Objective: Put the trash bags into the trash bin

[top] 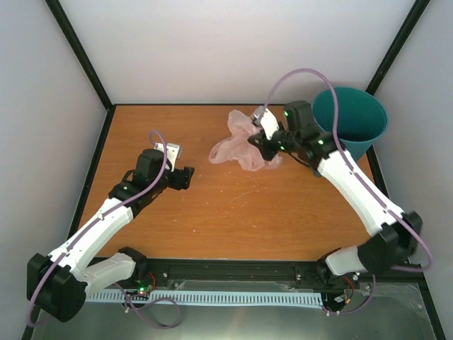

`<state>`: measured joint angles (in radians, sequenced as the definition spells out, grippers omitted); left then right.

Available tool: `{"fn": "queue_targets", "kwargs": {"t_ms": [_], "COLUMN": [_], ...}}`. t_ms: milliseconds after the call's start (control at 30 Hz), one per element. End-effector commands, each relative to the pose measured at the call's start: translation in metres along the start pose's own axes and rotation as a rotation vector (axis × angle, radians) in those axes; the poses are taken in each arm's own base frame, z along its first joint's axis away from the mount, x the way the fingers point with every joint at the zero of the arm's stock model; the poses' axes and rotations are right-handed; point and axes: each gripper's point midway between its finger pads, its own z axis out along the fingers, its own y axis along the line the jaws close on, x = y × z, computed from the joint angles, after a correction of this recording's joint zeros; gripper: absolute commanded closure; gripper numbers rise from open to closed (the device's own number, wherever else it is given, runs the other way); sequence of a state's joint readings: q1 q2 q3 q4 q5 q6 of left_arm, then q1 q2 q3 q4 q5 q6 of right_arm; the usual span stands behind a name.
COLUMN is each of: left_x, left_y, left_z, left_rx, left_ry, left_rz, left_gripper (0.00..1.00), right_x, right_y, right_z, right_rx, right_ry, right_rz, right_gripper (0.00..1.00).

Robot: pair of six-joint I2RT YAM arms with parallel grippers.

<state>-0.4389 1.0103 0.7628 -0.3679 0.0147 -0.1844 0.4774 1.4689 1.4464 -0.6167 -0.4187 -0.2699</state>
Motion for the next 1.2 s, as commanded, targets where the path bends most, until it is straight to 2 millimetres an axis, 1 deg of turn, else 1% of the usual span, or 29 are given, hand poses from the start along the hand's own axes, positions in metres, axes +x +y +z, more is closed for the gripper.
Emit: {"fn": "queue_targets", "kwargs": {"t_ms": [0,67,133,233,300,333,400,433,600,667,767,867,1067,1167], "left_x": [-0.026,-0.025,-0.021,-0.005,0.012,0.021,0.036,0.043,0.073,0.083,0.096,0.104,0.115,0.122], "left_y": [-0.020,-0.037,-0.058,-0.086,-0.096,-0.099,-0.102,-0.102,-0.097,-0.094,-0.098,-0.111,-0.155,-0.166], "left_z": [-0.012,-0.014,-0.015,-0.017,-0.016,-0.015,-0.012,-0.011,-0.004,0.002,0.009,0.017,0.031,0.038], "left_rx": [0.096,0.193,0.325,0.525,0.606,0.629,0.643,0.639,0.602,0.581,0.615,0.646,0.679,0.668], "left_ry": [-0.040,-0.034,-0.023,0.005,0.037,0.057,0.077,0.082,0.134,0.156,0.186,0.197,0.256,0.270], "left_rz": [-0.040,-0.077,-0.113,-0.219,-0.298,-0.332,-0.362,-0.373,-0.414,-0.423,-0.448,-0.425,-0.349,-0.352], "left_gripper": [0.18,0.19,0.20,0.21,0.22,0.24,0.31,0.31,0.28,0.28,0.29,0.30,0.31,0.31], "right_x": [0.056,0.075,0.092,0.111,0.124,0.127,0.133,0.136,0.146,0.151,0.155,0.158,0.161,0.161], "right_y": [0.030,0.033,0.047,0.066,0.075,0.077,0.079,0.080,0.070,0.068,0.067,0.070,0.073,0.073], "right_z": [-0.019,-0.026,-0.032,-0.045,-0.053,-0.056,-0.060,-0.062,-0.062,-0.060,-0.057,-0.055,-0.051,-0.051], "right_rx": [-0.066,-0.036,-0.074,-0.121,-0.130,-0.116,-0.092,-0.084,-0.017,-0.004,-0.002,-0.030,-0.060,-0.059], "right_ry": [0.092,0.098,0.093,0.081,0.072,0.052,0.007,-0.007,0.017,0.026,0.043,0.052,0.070,0.074], "right_rz": [-0.004,-0.042,-0.089,-0.103,-0.119,-0.129,-0.151,-0.170,-0.214,-0.225,-0.222,-0.214,-0.209,-0.206], "right_gripper": [0.97,0.97,0.97,0.97,0.97,0.97,0.97,0.97,0.97,0.97,0.97,0.97,0.97,0.97]}}
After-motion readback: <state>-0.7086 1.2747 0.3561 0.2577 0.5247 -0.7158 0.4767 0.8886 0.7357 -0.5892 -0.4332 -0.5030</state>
